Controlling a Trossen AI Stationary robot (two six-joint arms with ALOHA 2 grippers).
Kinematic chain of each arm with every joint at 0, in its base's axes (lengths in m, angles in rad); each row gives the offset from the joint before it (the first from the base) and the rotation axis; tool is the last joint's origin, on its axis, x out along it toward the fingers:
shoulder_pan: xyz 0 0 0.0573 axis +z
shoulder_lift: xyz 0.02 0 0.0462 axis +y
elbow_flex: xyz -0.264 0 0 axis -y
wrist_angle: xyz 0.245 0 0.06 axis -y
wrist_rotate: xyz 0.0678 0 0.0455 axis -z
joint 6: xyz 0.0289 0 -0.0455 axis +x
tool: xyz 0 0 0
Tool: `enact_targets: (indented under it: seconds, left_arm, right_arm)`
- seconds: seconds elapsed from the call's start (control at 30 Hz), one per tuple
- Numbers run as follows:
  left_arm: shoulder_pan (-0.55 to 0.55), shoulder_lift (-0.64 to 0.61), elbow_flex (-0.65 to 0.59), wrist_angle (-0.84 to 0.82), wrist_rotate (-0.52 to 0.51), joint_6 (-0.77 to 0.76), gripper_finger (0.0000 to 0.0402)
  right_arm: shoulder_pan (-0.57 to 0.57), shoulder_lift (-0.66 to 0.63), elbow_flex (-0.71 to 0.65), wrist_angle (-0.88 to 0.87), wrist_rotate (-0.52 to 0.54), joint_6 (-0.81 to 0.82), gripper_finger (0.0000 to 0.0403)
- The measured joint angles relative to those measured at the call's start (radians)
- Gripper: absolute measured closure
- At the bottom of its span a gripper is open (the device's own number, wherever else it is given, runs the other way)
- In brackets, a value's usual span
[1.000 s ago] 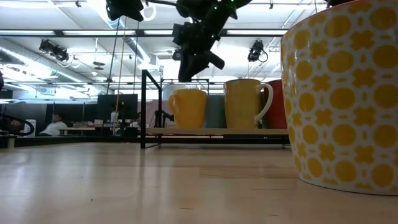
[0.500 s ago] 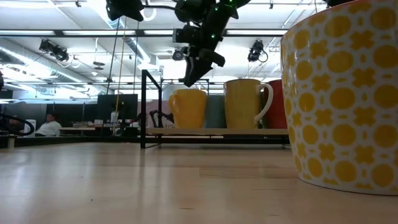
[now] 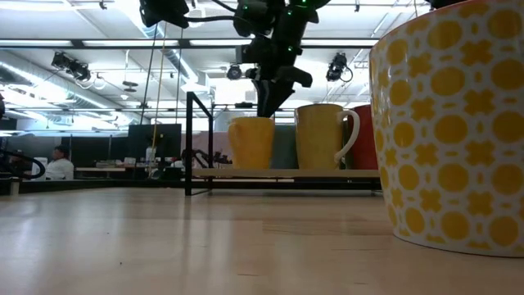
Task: Place coffee mugs
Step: Put the topmost yellow cup on the shelf aligned with the blue cup
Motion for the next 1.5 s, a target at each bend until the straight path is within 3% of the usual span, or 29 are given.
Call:
enact_targets:
  seconds: [0.4, 0.87, 1.13, 1.27, 1.5]
  left_arm:
    - [0.000, 0.000, 0.000, 0.000, 0.000, 0.000, 0.0237]
    - [0.000, 0.000, 0.000, 0.000, 0.000, 0.000, 0.0237]
    - [0.000, 0.000, 0.000, 0.000, 0.000, 0.000, 0.0237]
    - [0.000, 0.000, 0.000, 0.000, 0.000, 0.000, 0.0237]
    - [0.000, 0.000, 0.001, 0.002, -0.001, 0.000, 0.0237]
  right_arm:
    - [-0.004, 0.000, 0.000, -0.089, 0.091, -0.053, 0.0301]
    - [-0.007, 0.000, 0.000, -0.132, 0.103, -0.053, 0.0301]
    - [-0.003, -0.002, 0.032, -0.112, 0.208, -0.111, 0.0301]
    - [-0.003, -0.003, 0.076, -0.094, 0.147, -0.090, 0.0301]
    - [-0.003, -0.004, 0.100, 0.048, -0.051, 0.008, 0.0301]
